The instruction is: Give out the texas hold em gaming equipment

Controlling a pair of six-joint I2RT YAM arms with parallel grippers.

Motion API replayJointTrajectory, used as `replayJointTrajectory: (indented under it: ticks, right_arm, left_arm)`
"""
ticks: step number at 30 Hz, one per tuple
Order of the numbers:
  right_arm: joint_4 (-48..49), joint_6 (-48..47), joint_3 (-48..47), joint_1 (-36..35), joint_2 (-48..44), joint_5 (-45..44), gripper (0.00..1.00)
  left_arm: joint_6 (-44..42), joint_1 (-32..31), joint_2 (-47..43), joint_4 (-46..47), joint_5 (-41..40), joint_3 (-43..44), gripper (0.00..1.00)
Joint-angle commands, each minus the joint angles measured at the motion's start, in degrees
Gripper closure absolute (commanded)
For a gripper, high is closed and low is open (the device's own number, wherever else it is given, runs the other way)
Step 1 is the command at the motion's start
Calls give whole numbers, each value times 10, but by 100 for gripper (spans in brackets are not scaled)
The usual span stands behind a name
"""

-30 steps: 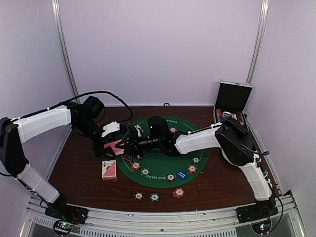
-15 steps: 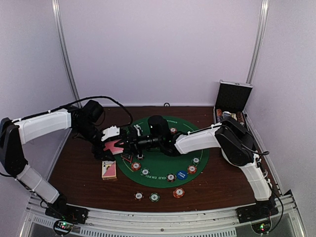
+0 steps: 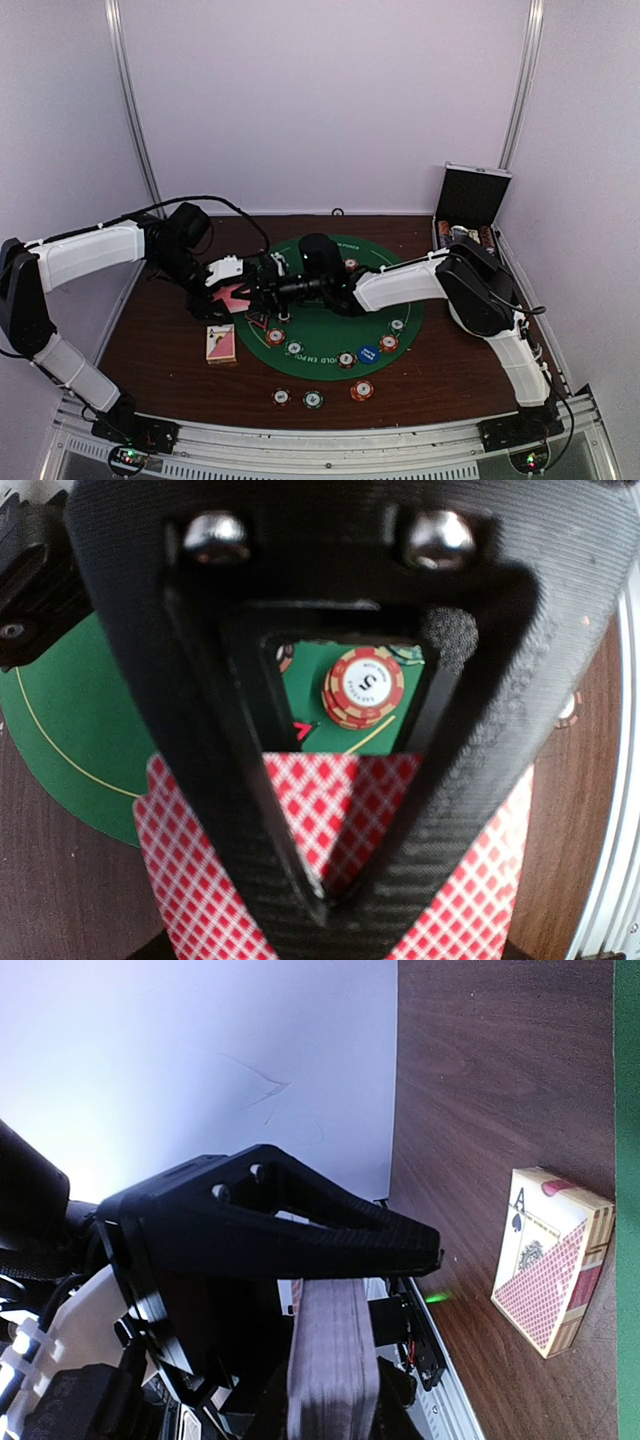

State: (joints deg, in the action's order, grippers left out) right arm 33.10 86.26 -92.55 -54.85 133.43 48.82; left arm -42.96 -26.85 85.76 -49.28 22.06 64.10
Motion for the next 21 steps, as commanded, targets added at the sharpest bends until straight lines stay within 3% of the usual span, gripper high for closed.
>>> replayJointTrajectory:
  ticks: [1, 8, 21]
  right_arm:
    - [-56, -38, -12, -2, -6, -2, 100]
    - [-44, -33, -17, -2, -9, -2, 100]
    - [0, -9, -13, -3, -4, 0, 100]
  left_arm:
    - [-6, -2, -21, 17, 3, 20, 41]
    - [-10, -2, -20, 10, 8, 9, 20]
    - [-42, -2, 1, -17, 45, 11, 17]
